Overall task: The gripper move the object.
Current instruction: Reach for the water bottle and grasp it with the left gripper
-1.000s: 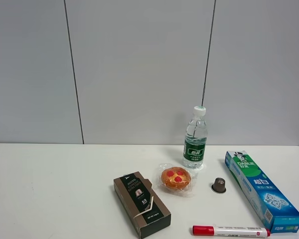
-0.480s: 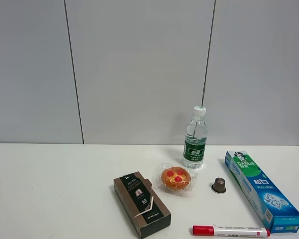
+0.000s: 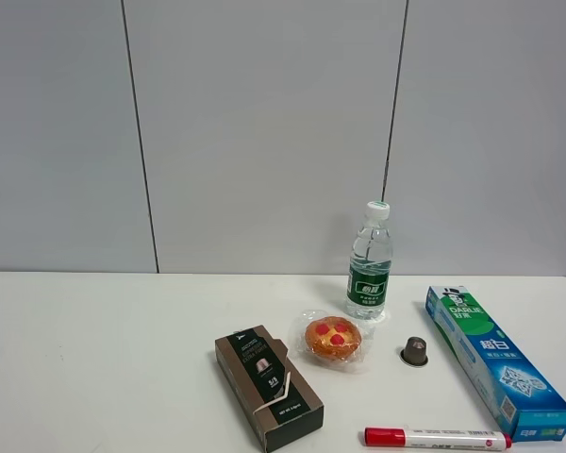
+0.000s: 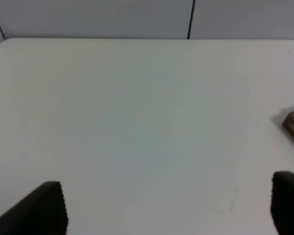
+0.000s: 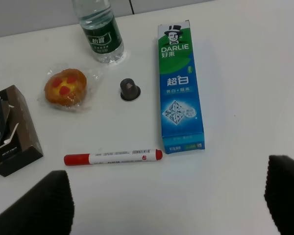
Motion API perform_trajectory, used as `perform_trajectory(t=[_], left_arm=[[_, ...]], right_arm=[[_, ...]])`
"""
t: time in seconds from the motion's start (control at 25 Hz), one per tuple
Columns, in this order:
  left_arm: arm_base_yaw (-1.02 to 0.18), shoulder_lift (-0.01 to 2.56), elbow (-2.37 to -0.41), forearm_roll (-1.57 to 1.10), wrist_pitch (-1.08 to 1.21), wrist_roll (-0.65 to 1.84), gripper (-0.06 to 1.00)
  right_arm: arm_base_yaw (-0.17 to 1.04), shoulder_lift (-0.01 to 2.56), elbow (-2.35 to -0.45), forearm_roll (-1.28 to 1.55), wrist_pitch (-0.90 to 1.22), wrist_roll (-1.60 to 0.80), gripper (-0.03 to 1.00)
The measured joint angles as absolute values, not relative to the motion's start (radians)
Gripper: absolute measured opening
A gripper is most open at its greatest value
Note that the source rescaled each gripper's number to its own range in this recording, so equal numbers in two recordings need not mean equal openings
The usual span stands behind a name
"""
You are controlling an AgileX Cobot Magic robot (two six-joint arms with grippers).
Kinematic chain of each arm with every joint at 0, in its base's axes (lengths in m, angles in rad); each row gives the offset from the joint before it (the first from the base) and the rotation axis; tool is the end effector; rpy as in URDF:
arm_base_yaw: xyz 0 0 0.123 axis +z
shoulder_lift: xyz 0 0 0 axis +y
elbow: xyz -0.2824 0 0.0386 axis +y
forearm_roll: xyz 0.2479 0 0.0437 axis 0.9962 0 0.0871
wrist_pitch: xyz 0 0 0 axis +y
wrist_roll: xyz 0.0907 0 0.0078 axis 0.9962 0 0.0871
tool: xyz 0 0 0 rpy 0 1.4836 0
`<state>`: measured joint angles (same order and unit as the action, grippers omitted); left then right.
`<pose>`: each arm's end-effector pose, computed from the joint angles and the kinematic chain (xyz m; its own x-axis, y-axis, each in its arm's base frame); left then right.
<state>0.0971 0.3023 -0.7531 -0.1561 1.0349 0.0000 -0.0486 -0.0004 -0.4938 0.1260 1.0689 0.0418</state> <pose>0.0265 -0.0097 0.3486 -0.4699 -0.1255 -0.8737 -0.0165 0.9909 -0.1335 -0.0044 0.0103 0.2753 -0.4675 0.1247 -0.8752 -0.0012 0.9899 0.1417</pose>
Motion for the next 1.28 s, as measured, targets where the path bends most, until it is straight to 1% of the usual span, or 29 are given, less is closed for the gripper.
perform_trajectory(t=[0.28, 0.36, 0.48, 0.68, 0.88, 1.0, 1.16, 1.28], left_arm=[[0.095, 0.582, -0.793, -0.342, 1.004, 0.087, 0.91], [0.076, 0.639, -0.793, -0.390, 0.998, 0.135, 0.91], [0.012, 0.714, -0.793, -0.474, 0.942, 0.205, 0.91], [-0.199, 0.852, -0.793, -0.528, 0.761, 0.256, 0.91], [-0.451, 0.999, -0.793, -0.439, 0.507, 0.328, 0.91], [-0.566, 1.087, -0.793, -0.413, 0.318, 0.345, 0.91], [-0.670, 1.213, -0.793, -0.383, 0.029, 0.338, 0.91], [-0.700, 1.321, -0.793, -0.304, -0.125, 0.262, 0.91]], right_arm=[[-0.049, 0.000, -0.494, 0.126, 1.069, 0.042, 1.00], [-0.049, 0.000, -0.494, 0.126, 1.069, 0.042, 1.00], [-0.049, 0.000, -0.494, 0.126, 1.069, 0.042, 1.00], [-0.049, 0.000, -0.494, 0.126, 1.069, 0.042, 1.00], [-0.049, 0.000, -0.494, 0.126, 1.069, 0.042, 1.00], [-0.049, 0.000, -0.494, 0.126, 1.069, 0.042, 1.00], [-0.049, 0.000, -0.494, 0.126, 1.069, 0.042, 1.00], [-0.049, 0.000, -0.494, 0.126, 1.069, 0.042, 1.00]])
